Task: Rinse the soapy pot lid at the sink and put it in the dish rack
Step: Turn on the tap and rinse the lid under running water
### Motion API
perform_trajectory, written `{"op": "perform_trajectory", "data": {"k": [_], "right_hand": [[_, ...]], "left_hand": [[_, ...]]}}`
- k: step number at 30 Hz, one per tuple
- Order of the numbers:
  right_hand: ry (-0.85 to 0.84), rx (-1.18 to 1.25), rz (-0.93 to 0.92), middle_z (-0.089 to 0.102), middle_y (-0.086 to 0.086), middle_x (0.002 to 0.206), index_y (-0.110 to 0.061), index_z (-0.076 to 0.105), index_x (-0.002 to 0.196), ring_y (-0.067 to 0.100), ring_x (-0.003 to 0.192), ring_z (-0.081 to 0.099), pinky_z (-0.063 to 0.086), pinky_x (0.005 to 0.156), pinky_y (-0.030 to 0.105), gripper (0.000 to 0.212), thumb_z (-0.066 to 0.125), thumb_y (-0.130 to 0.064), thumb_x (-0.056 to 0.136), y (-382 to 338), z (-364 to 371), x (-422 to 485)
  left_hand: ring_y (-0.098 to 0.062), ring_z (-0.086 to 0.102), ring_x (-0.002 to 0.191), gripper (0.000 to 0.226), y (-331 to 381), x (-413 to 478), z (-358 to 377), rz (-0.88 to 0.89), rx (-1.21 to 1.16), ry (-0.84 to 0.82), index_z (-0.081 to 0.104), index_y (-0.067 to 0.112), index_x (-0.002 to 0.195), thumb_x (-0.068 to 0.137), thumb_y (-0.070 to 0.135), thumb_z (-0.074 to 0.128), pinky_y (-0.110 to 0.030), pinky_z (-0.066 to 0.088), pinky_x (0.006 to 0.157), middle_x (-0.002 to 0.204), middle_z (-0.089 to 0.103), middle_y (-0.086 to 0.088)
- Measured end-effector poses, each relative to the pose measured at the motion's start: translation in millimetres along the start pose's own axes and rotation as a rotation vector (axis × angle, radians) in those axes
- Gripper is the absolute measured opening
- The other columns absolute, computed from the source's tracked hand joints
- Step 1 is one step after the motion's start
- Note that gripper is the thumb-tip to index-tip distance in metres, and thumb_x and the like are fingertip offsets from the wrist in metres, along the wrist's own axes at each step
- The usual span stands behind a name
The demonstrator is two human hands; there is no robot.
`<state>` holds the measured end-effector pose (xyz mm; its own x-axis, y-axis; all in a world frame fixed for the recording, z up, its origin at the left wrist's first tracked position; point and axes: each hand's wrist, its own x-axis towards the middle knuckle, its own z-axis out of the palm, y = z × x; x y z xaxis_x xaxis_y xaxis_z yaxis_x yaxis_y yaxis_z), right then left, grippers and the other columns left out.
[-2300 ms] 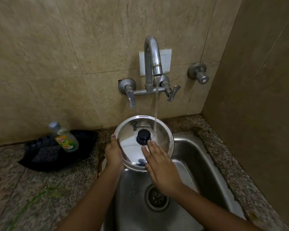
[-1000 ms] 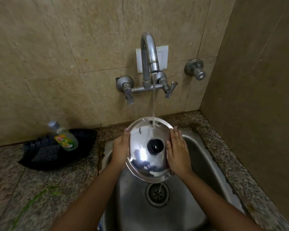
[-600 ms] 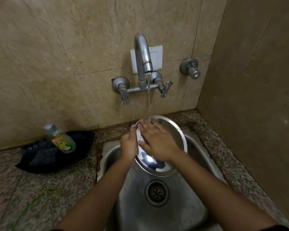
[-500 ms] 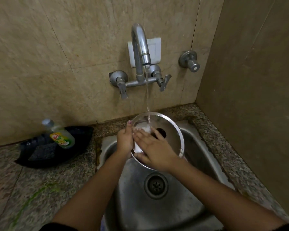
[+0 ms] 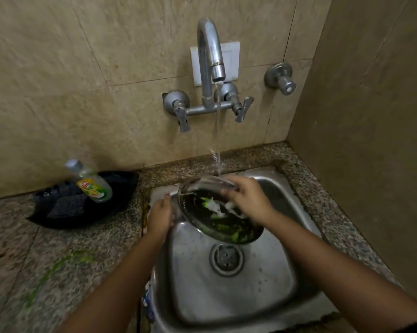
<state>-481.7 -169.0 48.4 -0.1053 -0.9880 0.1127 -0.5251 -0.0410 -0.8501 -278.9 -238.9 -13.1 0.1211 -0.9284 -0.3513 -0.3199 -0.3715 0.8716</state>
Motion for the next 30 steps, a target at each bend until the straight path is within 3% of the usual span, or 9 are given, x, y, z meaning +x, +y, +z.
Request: {"op": "perform_trajectory", "data": {"k": [2,5,8,10,12,15,18,22,30], "right_hand": [[0.025,0.354,0.166,0.072,0.005,0.089,-0.012,0.069,0.104,0.014,0.075,0.068,0.055,0.071,0.030,0.024,0.062,0.002,0.086,5.9,-5.5,14.8],[0.008,0.685,0.413,0.075,0.008,0.080,-0.010,0.072,0.092,0.021,0.068,0.070,0.057,0.068,0.031,0.023,0.061,0.007,0.081,26.4,-7.7,27.5],[0.003,0.724,0.583,0.073,0.020,0.095,-0.006,0.071,0.098,0.036,0.084,0.070,0.057,0.081,0.045,0.022,0.065,0.002,0.078,53.5,1.3,31.5],[0.131,0.507,0.545,0.072,0.016,0.099,-0.008,0.071,0.099,0.035,0.092,0.068,0.053,0.090,0.047,0.020,0.068,-0.008,0.079,63.5,9.0,34.3],[0.229,-0.073,0.395,0.068,0.009,0.107,-0.012,0.065,0.112,0.030,0.100,0.063,0.049,0.090,0.041,0.029,0.062,-0.026,0.087,65.7,15.8,37.1],[0.136,-0.682,0.009,0.036,0.010,0.152,-0.012,0.029,0.147,0.028,0.141,0.033,0.028,0.114,0.043,0.061,0.041,-0.040,0.095,51.2,31.7,40.6],[-0.279,-0.696,-0.253,-0.001,0.002,0.162,-0.017,0.002,0.154,0.016,0.149,-0.004,0.002,0.121,0.042,0.065,0.025,-0.043,0.099,34.4,55.9,32.0],[-0.499,-0.678,-0.387,-0.007,-0.009,0.161,-0.028,-0.004,0.152,0.006,0.147,-0.012,-0.007,0.117,0.031,0.063,0.022,-0.050,0.099,37.9,39.1,-11.6],[-0.094,-0.872,-0.046,0.004,0.007,0.162,-0.013,0.004,0.153,0.021,0.150,0.001,0.001,0.119,0.036,0.074,0.013,-0.056,0.093,56.4,11.9,40.4]], "left_hand": [[-0.017,0.059,0.073,0.041,-3.4,-7.1,3.4,-0.061,-0.208,-0.097,0.065,0.020,0.096,0.098,0.048,0.036,-0.032,0.050,0.071,0.093,0.066,-0.009],[-0.018,0.070,0.084,0.078,-13.0,-10.9,4.9,-0.165,-0.562,-0.399,0.050,0.008,0.135,0.081,0.063,0.053,-0.031,0.055,0.075,0.136,0.053,-0.024],[-0.028,0.067,0.102,0.058,-17.4,-19.6,6.3,-0.219,-0.613,-0.406,0.064,0.018,0.121,0.088,0.061,0.041,-0.042,0.052,0.088,0.122,0.067,-0.014],[-0.031,0.067,0.101,0.044,-14.2,-21.4,14.2,-0.132,-0.587,-0.276,0.071,0.016,0.104,0.087,0.052,0.052,-0.049,0.052,0.091,0.112,0.071,-0.015],[-0.033,0.068,0.100,0.038,-8.1,-22.9,24.2,-0.089,-0.573,-0.208,0.073,0.015,0.093,0.086,0.048,0.056,-0.051,0.052,0.093,0.104,0.073,-0.014],[-0.030,0.068,0.097,0.040,6.3,-23.1,38.4,-0.118,-0.545,-0.163,0.070,0.017,0.091,0.093,0.050,0.046,-0.048,0.053,0.092,0.101,0.073,-0.010],[-0.027,0.068,0.096,0.046,20.2,-19.1,48.4,-0.093,-0.529,-0.125,0.069,0.017,0.091,0.095,0.052,0.039,-0.043,0.052,0.094,0.101,0.073,-0.011],[-0.028,0.069,0.092,0.050,15.2,-1.9,39.5,-0.112,-0.525,-0.072,0.070,0.017,0.086,0.092,0.057,0.040,-0.044,0.052,0.094,0.097,0.073,-0.010],[-0.030,0.070,0.088,0.045,18.9,-22.2,49.8,-0.155,-0.526,-0.099,0.069,0.013,0.089,0.095,0.050,0.043,-0.046,0.055,0.088,0.094,0.073,-0.013]]}}
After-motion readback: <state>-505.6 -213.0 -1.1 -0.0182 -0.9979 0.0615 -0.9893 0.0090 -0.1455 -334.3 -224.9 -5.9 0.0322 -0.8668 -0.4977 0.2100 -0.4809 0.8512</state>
